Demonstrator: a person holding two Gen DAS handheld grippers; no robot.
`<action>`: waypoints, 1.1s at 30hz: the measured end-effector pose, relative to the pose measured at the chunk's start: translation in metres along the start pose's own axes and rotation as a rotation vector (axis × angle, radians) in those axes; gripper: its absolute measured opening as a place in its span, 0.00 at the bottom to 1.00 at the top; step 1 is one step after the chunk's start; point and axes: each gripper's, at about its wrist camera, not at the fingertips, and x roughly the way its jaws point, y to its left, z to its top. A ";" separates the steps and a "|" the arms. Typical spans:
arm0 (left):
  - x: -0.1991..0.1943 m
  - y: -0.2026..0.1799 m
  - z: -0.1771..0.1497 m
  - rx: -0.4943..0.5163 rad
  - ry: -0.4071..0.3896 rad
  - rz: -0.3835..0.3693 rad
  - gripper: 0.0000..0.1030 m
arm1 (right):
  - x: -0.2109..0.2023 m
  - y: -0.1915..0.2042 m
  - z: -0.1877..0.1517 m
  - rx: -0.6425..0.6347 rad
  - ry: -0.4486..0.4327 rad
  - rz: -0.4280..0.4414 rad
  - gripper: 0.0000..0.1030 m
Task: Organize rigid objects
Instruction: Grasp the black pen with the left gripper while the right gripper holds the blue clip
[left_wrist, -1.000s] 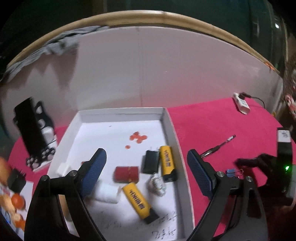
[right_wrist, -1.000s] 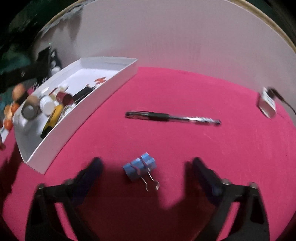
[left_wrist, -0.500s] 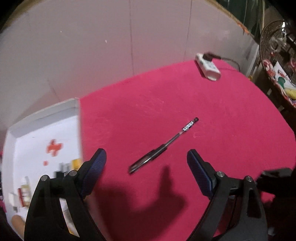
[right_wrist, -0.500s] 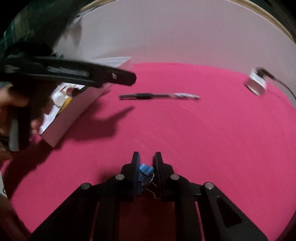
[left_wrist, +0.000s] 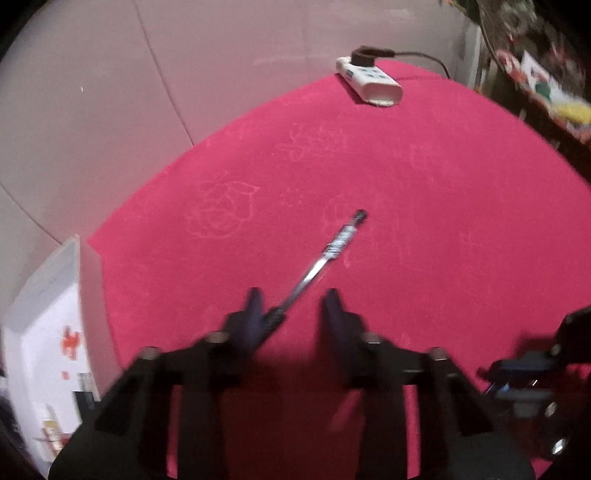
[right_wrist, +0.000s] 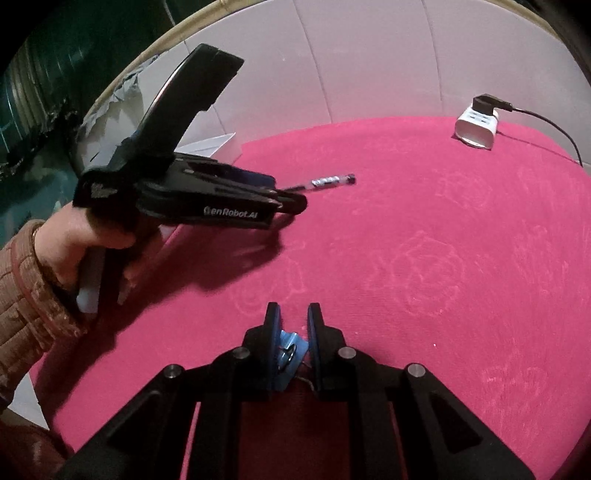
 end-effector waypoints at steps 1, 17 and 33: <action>-0.003 -0.001 -0.003 0.000 -0.002 0.010 0.15 | 0.003 0.005 0.003 0.003 -0.003 0.001 0.10; -0.047 0.006 -0.019 -0.136 -0.129 -0.018 0.19 | -0.024 -0.014 -0.007 0.076 -0.073 0.076 0.09; -0.009 -0.010 -0.020 -0.033 -0.041 -0.080 0.43 | 0.007 0.029 -0.012 -0.276 0.080 -0.016 0.23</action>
